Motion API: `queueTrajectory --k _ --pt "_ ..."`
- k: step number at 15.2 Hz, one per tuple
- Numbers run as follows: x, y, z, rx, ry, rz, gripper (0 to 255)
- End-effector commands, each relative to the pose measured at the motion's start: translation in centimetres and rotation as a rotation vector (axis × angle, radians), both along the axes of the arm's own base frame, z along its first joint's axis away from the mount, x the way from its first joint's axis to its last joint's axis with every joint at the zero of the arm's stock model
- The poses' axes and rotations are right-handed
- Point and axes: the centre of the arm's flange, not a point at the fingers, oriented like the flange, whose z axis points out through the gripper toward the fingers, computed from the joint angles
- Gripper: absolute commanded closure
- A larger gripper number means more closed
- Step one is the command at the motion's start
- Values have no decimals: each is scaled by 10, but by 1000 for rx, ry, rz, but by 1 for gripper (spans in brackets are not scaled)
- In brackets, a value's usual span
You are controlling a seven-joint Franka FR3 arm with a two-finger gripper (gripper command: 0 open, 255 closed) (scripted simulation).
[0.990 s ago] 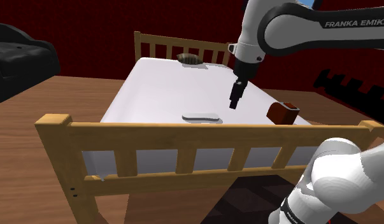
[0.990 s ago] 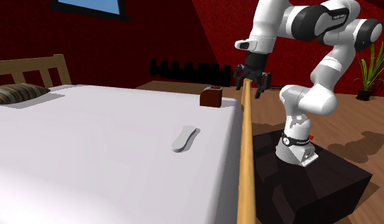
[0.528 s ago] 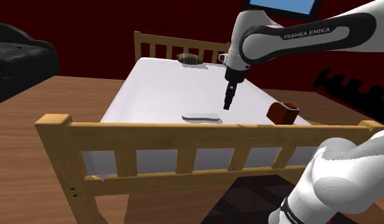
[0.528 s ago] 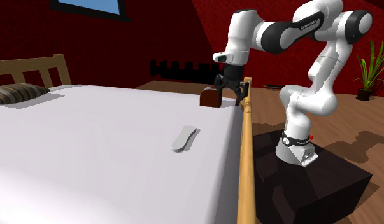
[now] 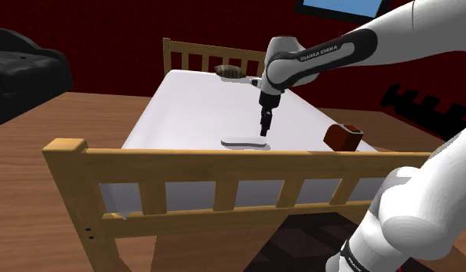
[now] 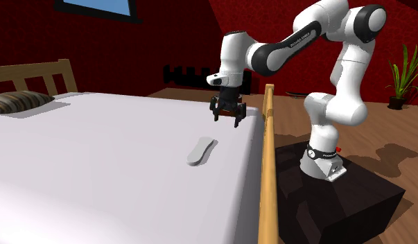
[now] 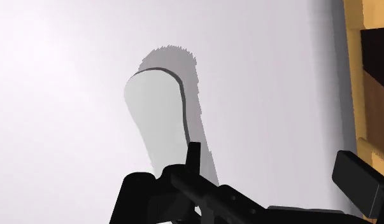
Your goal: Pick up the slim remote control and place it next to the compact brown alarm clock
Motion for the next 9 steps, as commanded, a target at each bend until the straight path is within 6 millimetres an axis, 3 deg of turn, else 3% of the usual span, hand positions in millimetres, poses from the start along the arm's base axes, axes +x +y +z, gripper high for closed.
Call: queueTrajectory --k 1,9 --pt "24 -11 -16 6 7 52 0" --pt "106 -38 -78 34 37 241 0"
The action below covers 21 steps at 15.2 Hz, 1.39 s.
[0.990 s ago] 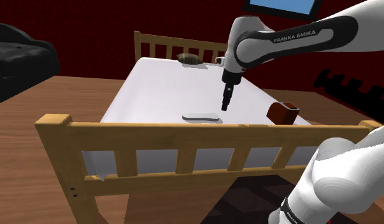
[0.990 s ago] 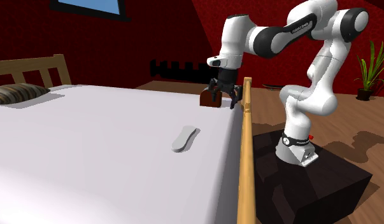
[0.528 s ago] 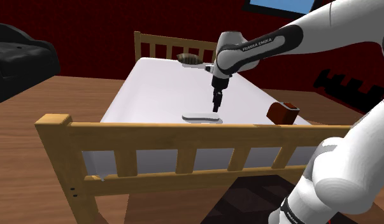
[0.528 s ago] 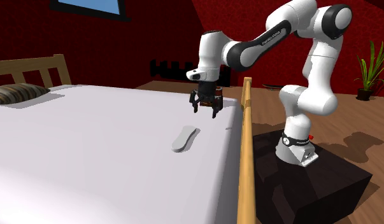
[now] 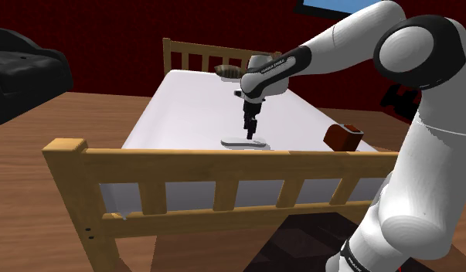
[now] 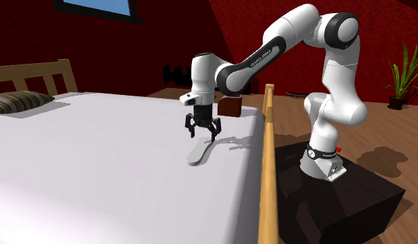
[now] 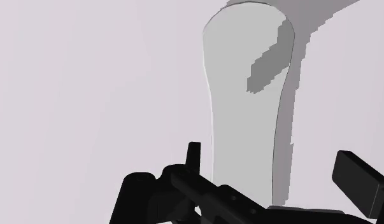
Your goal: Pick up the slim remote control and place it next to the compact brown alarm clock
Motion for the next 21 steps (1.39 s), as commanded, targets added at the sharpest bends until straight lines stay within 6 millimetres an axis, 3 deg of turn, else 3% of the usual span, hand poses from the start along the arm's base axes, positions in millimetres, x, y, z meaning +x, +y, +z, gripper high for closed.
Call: queueTrajectory --k 1,8,15,16,21 --pt "11 -1 -13 4 3 25 0" --pt "11 -2 -48 4 3 25 0" --pt "11 -2 -48 4 3 25 0" --pt "11 -2 -48 4 3 25 255" --pt "11 -2 -48 4 3 25 255"
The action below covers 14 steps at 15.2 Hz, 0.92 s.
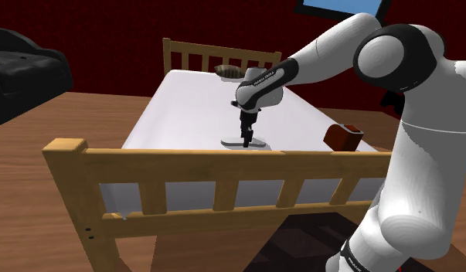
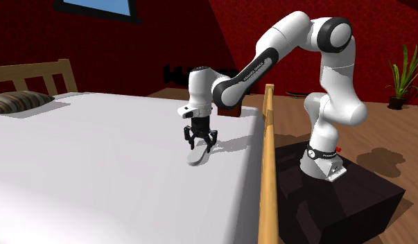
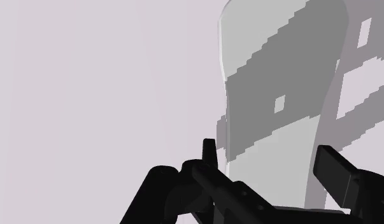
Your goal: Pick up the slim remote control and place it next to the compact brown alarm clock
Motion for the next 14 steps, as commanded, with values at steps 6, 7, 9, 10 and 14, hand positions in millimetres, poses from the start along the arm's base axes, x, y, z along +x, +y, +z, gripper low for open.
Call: queueTrajectory --k 6,7,9,10,14 --pt "0 0 11 0 0 0 255" --pt "0 0 16 0 0 0 255" --pt "0 0 26 0 0 0 255" --pt "0 0 32 0 0 0 255" --pt "0 0 53 0 0 0 255"
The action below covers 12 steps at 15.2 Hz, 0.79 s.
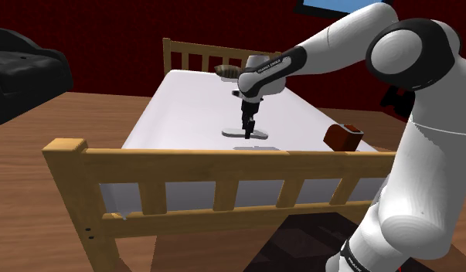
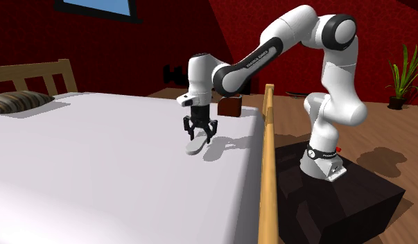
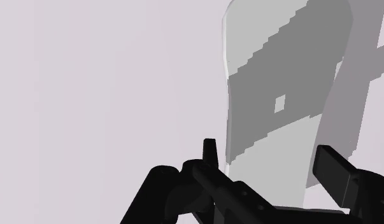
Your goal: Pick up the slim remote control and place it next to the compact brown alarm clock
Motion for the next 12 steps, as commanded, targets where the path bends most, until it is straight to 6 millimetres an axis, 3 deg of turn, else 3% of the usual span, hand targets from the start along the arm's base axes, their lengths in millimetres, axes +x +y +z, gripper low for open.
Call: queueTrajectory --k 1,12 --pt "0 0 12 0 0 0 255" --pt "0 0 70 0 0 0 255"
